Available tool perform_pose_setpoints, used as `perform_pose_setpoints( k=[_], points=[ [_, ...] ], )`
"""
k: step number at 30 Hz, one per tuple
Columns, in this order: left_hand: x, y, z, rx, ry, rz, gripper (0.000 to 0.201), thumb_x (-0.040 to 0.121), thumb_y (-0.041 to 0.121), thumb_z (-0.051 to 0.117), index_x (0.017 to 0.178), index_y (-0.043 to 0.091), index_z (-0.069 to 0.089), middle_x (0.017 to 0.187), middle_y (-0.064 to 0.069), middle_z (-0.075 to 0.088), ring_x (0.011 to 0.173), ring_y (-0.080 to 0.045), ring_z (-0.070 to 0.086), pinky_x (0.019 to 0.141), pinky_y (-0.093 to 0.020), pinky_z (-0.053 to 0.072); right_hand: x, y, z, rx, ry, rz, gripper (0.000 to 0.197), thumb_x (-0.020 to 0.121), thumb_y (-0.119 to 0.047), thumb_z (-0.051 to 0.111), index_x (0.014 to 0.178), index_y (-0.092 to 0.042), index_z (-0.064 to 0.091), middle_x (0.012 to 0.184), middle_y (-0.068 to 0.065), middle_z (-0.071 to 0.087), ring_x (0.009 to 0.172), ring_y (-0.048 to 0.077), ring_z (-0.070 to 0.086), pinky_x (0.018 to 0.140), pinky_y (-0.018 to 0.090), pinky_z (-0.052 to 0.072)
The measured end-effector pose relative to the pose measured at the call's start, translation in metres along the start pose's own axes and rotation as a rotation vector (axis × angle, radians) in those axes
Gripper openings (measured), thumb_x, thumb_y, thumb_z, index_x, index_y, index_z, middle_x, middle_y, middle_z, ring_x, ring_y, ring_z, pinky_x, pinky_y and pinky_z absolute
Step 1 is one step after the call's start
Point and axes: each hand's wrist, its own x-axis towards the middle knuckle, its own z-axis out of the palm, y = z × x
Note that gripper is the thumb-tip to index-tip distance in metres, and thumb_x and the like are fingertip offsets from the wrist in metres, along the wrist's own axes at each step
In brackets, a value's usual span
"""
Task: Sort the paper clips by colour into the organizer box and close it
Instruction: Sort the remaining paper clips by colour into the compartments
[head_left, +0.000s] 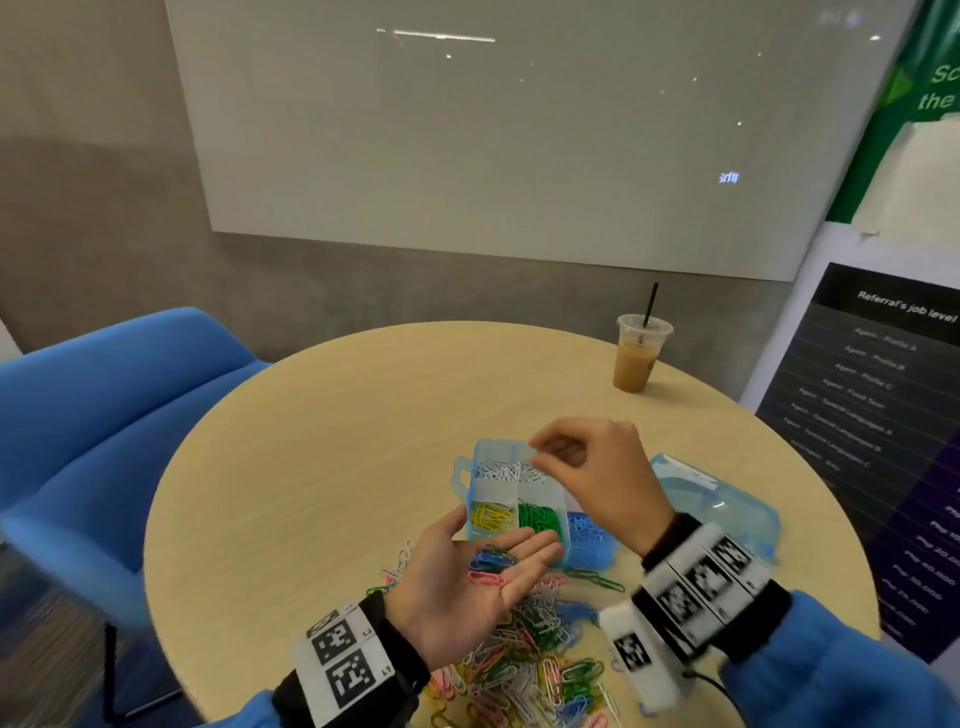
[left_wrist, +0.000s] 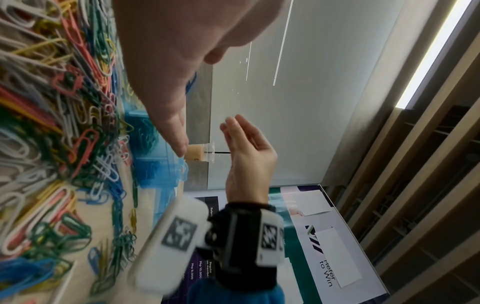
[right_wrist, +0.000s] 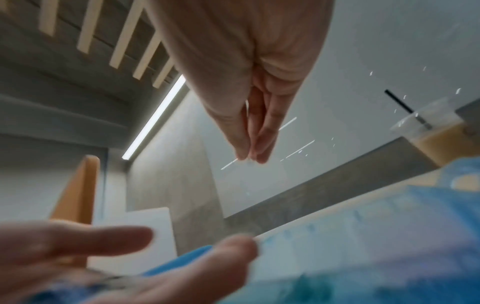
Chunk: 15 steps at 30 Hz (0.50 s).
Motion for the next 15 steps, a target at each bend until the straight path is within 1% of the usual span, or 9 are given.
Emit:
perform_pose_setpoints(
  k=[1,3,4,6,8,9,11,13,15],
  points=[
    [0.000,0.001,0.000,0.001,0.010,-0.001,0.071,0.102,0.047,0.034,0.129,-0.018,0.044,0.124,-0.036,0.057,0.122,-0.045,0.053,0.108,-0.045,0.038,0.010,0.003,0.002,-0.004,0.035,0.030,0.016,0.080,-0.010,0.076,0.096,-0.010,0.076,0.084,0.001,0.074,0.075,0.006,0.067,0.076,0.018,0.056],
    [-0.001,0.003,0.001,0.003,0.015,0.005,0.072,0.102,0.048,0.034,0.130,-0.017,0.043,0.124,-0.036,0.057,0.122,-0.044,0.053,0.109,-0.044,0.038,0.020,0.010,0.007,-0.027,-0.003,0.103,0.026,0.080,-0.013,0.077,0.106,-0.009,0.073,0.093,0.003,0.074,0.080,0.008,0.068,0.080,0.017,0.055],
    [-0.003,0.004,0.003,0.009,0.010,0.013,0.072,0.102,0.048,0.034,0.130,-0.017,0.043,0.124,-0.036,0.057,0.122,-0.044,0.053,0.109,-0.045,0.038,0.020,0.012,0.008,-0.043,-0.034,0.122,0.025,0.080,-0.016,0.077,0.104,-0.010,0.074,0.093,0.002,0.074,0.079,0.008,0.068,0.079,0.015,0.054],
    [-0.004,0.007,0.004,0.022,0.001,0.031,0.072,0.102,0.049,0.033,0.128,-0.017,0.045,0.123,-0.036,0.058,0.122,-0.044,0.053,0.107,-0.046,0.039,0.012,0.012,0.009,-0.051,-0.073,0.118,0.014,0.081,-0.017,0.076,0.094,-0.011,0.076,0.085,0.001,0.075,0.075,0.004,0.068,0.073,0.008,0.051],
    [-0.004,0.008,0.003,0.045,-0.002,0.035,0.073,0.101,0.050,0.032,0.127,-0.016,0.047,0.122,-0.034,0.059,0.122,-0.043,0.054,0.104,-0.047,0.042,0.001,0.010,0.008,-0.048,-0.090,0.093,0.006,0.083,-0.018,0.075,0.087,-0.014,0.077,0.079,-0.003,0.074,0.072,0.000,0.067,0.069,0.006,0.048],
    [-0.005,0.009,0.003,0.055,-0.003,0.039,0.074,0.101,0.051,0.031,0.127,-0.016,0.047,0.123,-0.034,0.059,0.122,-0.042,0.054,0.104,-0.047,0.043,-0.004,0.008,0.006,-0.044,-0.093,0.080,0.005,0.083,-0.018,0.074,0.085,-0.015,0.077,0.078,-0.004,0.073,0.072,0.000,0.066,0.068,0.006,0.047],
    [-0.004,0.009,0.001,0.042,-0.011,0.042,0.075,0.100,0.053,0.032,0.130,-0.015,0.044,0.125,-0.033,0.058,0.123,-0.042,0.053,0.107,-0.046,0.041,-0.013,0.002,0.004,-0.013,-0.130,0.032,0.005,0.084,-0.020,0.073,0.087,-0.018,0.076,0.079,-0.009,0.072,0.076,0.000,0.066,0.068,0.008,0.047],
    [-0.006,0.008,0.003,0.023,-0.049,0.045,0.077,0.099,0.054,0.032,0.133,-0.014,0.041,0.130,-0.032,0.055,0.122,-0.039,0.054,0.107,-0.046,0.043,-0.022,-0.006,0.003,0.024,-0.234,-0.055,0.009,0.085,-0.025,0.073,0.092,-0.020,0.076,0.085,-0.011,0.071,0.082,0.003,0.065,0.068,0.013,0.049],
    [-0.009,0.007,0.007,0.017,-0.092,0.049,0.080,0.098,0.056,0.031,0.133,-0.015,0.044,0.135,-0.029,0.051,0.115,-0.034,0.057,0.096,-0.041,0.051,-0.029,-0.013,0.006,0.031,-0.347,-0.129,0.016,0.084,-0.030,0.074,0.097,-0.021,0.075,0.089,-0.010,0.068,0.085,0.006,0.063,0.072,0.018,0.049]
  ],
)
